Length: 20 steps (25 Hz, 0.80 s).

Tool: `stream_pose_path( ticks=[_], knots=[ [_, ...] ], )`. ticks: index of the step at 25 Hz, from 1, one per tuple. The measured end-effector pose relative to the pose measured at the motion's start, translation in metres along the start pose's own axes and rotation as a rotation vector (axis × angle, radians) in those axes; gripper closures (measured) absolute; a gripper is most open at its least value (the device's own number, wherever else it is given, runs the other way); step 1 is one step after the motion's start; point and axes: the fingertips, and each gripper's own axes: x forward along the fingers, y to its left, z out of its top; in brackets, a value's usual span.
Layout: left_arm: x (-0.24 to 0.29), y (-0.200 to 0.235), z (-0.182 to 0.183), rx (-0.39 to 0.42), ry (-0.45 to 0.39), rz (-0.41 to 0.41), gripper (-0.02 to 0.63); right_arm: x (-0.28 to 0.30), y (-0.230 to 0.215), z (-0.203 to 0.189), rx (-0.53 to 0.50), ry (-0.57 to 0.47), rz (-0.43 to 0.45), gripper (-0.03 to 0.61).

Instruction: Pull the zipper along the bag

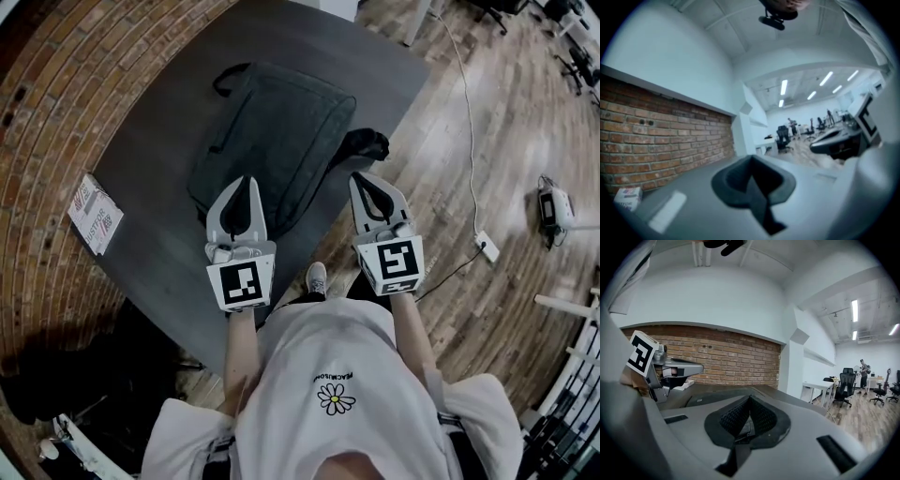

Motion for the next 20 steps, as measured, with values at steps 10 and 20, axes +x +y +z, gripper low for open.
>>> stream_pose_path(
  ticks=[10, 20],
  knots=[
    [0.056, -0.018, -0.058, 0.243, 0.241, -0.254, 0.614, 0.056, 0.011, -0.105, -0.104, 0.282, 0.090, 0.457],
    [0.070, -0.032, -0.135, 0.343, 0.471, -0.421, 0.615, 0.096, 0.011, -0.170, -0.147, 0.426, 0.077, 0.485]
  ],
)
